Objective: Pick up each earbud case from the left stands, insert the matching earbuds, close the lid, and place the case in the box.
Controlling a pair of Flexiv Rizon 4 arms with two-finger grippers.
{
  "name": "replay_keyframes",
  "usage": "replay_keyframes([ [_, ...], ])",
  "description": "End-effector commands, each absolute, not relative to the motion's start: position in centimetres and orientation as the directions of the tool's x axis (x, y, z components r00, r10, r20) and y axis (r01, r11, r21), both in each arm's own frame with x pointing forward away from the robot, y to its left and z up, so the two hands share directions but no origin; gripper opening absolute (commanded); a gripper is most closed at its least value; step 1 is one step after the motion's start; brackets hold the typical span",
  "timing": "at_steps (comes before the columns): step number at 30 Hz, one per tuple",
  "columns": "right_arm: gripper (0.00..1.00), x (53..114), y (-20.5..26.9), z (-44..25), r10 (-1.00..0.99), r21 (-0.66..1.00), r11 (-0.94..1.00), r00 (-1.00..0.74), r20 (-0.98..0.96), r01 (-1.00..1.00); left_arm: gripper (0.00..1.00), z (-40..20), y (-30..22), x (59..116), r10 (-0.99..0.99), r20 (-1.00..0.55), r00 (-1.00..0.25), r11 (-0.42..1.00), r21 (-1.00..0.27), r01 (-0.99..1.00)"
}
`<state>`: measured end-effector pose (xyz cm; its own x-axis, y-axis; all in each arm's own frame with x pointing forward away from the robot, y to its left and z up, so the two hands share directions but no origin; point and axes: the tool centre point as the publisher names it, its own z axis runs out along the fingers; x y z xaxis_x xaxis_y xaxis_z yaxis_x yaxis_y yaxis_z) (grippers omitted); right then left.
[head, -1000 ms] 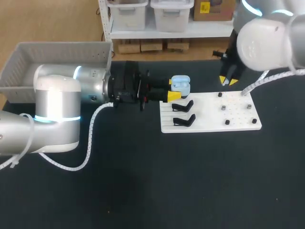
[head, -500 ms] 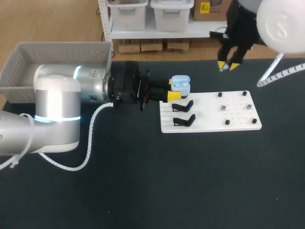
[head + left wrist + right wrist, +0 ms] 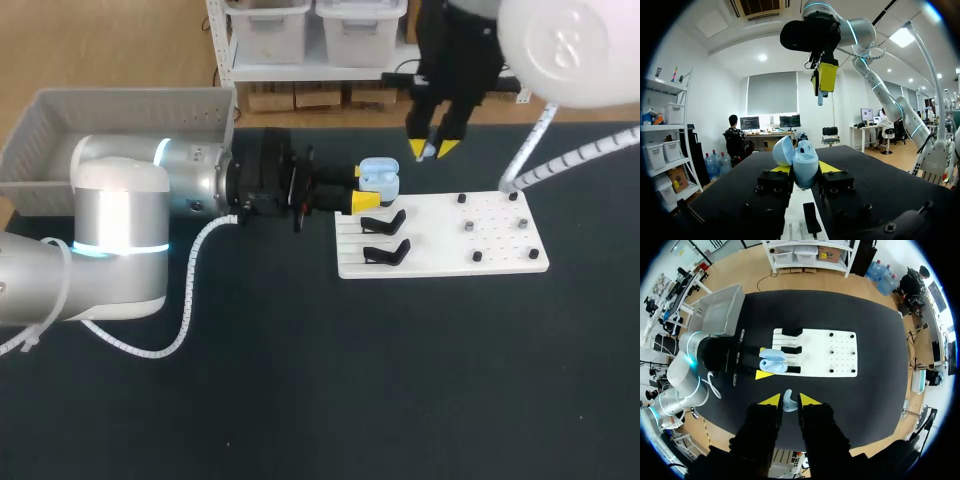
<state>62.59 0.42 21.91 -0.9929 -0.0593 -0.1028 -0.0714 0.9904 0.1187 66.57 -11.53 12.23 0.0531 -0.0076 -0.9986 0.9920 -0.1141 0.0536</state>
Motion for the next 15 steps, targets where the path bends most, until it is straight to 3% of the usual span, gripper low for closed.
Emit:
replay_keyframes([
  [1,0.0,63.6,2.33,21.32,-0.07,0.095,0.993,-0.995,-0.072,-0.077,0.0,12.12,-11.54,66.48,-0.01,-0.998,0.056,-0.11,0.057,0.992],
  [15,0.0,64.17,2.61,20.89,-0.045,0.111,0.993,-0.998,-0.052,-0.05,0.0,12.12,-11.54,66.48,-0.01,-0.998,0.056,-0.11,0.057,0.992],
])
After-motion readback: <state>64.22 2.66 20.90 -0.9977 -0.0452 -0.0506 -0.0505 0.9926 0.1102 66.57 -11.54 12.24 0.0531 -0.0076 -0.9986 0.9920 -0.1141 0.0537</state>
